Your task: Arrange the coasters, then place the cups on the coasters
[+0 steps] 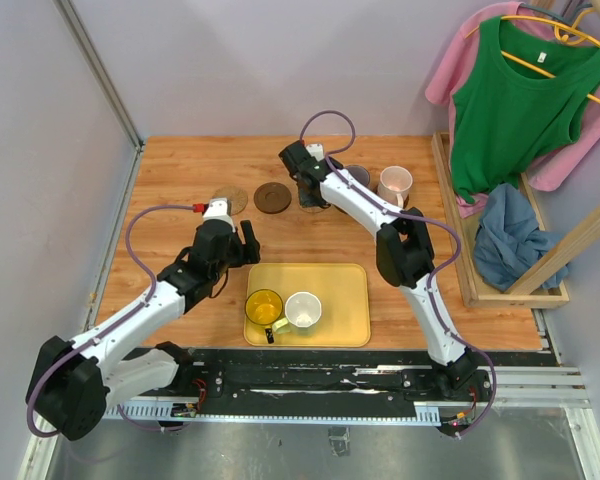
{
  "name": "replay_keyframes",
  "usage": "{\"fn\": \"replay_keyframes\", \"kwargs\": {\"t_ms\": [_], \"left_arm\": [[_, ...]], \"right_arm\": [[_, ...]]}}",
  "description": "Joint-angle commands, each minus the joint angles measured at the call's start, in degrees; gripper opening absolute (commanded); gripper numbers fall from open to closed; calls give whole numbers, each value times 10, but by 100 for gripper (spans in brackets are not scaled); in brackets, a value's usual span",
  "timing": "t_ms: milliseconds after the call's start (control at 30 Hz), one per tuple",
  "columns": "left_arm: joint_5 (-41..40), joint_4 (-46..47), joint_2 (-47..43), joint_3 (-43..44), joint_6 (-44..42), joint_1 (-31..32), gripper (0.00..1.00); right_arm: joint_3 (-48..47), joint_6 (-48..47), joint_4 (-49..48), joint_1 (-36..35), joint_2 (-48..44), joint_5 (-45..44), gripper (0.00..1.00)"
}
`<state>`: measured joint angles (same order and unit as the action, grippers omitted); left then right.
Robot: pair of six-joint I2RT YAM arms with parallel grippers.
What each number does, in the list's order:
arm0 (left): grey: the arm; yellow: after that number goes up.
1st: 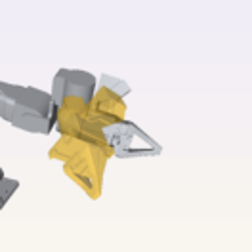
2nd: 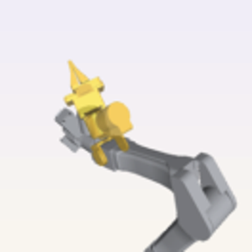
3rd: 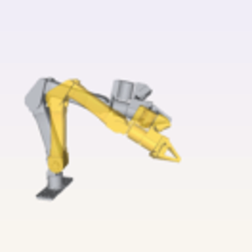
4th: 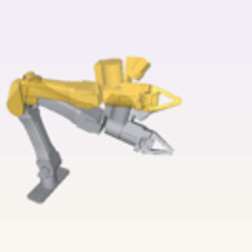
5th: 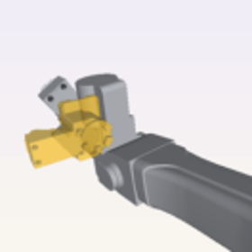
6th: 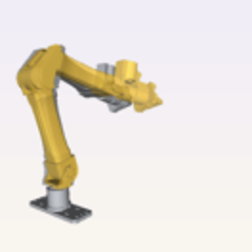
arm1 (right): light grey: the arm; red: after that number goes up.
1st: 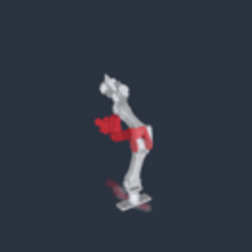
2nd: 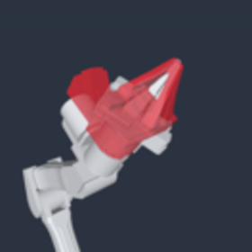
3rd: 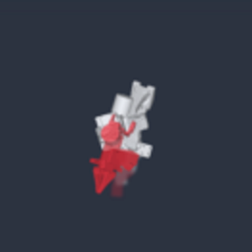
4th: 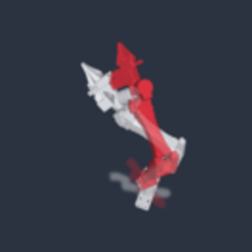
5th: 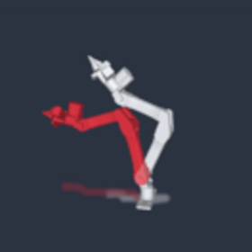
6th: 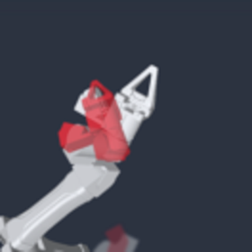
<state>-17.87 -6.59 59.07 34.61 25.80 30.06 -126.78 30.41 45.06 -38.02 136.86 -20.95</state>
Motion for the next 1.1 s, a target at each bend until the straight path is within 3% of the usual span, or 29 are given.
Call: {"fn": "replay_keyframes", "kwargs": {"t_ms": [0,1067], "left_arm": [[11,11,8,18,0,-4,80],[25,25,34,11,1,-5,79]], "right_arm": [[1,15,-36,3,-9,-10,1],[47,20,-64,14,2,12,1]]}}
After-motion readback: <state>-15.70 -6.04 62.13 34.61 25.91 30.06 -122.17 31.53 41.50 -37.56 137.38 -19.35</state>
